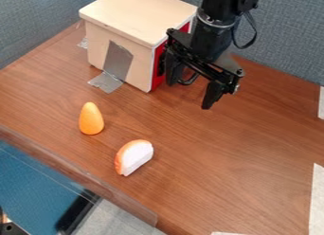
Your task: Open the drawer.
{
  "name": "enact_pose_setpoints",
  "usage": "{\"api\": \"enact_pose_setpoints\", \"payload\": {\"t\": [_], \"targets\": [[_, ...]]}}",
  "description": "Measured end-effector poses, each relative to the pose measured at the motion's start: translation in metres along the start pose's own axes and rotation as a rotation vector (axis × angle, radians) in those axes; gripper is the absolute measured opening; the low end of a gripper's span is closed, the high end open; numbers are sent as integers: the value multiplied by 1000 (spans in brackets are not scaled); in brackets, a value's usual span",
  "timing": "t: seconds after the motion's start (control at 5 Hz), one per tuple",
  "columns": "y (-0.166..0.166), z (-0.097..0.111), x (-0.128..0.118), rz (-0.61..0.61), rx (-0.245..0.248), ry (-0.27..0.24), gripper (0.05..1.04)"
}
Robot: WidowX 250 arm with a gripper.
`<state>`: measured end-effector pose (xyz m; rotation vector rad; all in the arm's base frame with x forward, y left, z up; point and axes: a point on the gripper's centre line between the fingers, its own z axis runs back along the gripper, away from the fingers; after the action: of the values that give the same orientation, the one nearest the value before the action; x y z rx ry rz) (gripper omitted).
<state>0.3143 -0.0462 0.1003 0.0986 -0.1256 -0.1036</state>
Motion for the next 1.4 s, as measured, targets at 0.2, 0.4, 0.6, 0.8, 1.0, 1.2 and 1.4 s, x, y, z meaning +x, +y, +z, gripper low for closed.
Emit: {"api": "enact_pose_setpoints", "payload": {"t": [0.2, 0.4, 0.6, 0.8, 1.0, 1.2, 1.4], "targets": [[-1, -10, -2, 1, 3, 32, 1000], [0, -21, 16, 15, 11, 49, 1000], [3, -26, 34, 32, 20, 47, 1000], [6, -39, 55, 44, 61, 58, 1000], [12, -48, 78, 47, 129, 63, 1000], [18, -60, 98, 56, 161, 64, 1000], [39, -72, 108, 93, 181, 89, 1000]]}}
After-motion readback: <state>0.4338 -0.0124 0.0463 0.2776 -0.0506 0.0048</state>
